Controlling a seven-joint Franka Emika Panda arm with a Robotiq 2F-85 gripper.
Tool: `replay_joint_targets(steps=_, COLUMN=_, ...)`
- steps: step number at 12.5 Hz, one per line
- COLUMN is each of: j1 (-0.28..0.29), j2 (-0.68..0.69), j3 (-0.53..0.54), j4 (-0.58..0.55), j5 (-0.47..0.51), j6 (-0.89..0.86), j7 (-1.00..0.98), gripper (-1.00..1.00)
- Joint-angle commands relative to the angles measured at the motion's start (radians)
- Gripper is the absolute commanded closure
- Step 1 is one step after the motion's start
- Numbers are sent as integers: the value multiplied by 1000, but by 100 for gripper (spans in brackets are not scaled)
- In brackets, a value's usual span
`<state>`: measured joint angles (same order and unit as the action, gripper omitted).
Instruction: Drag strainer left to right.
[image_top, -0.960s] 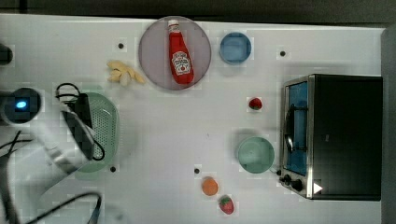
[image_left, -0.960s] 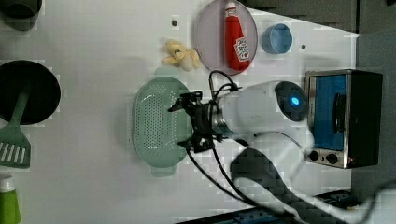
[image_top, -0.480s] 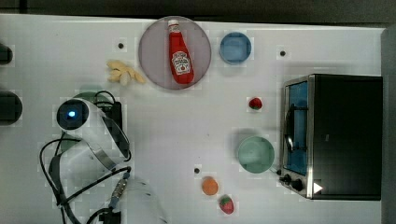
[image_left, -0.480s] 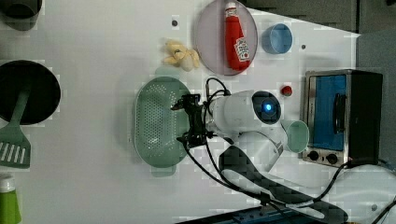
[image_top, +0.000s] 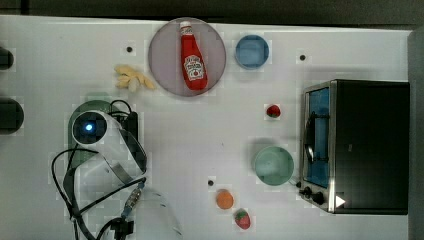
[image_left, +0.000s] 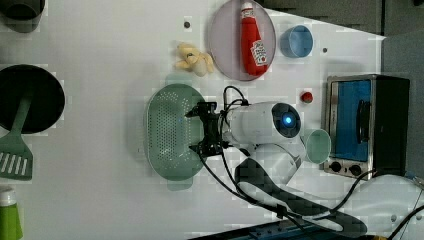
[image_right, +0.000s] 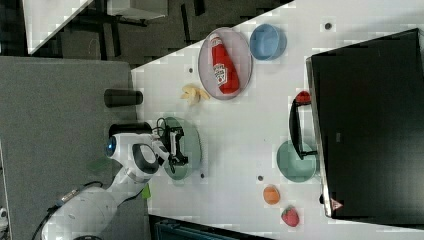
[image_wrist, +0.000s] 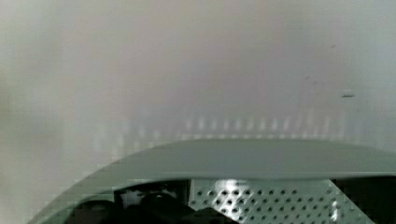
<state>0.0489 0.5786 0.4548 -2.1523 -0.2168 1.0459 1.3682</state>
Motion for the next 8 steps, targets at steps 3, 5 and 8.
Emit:
replay_joint_targets(steps=3, j1=1, j2=-29, j3=-54, j4=-23, j5=-12, j6=12, j7=29, gripper=-100)
replay_joint_targets(steps=5, j1=-11, j2=-47, j3=-74, j4=-44, j5=-14, j6=13, j7=27, gripper=-100)
replay_joint_targets(steps=8, j1=-48, j2=-94, j3=-84, j4=-96, j5=-14, j6=13, j7=-17, gripper=-100)
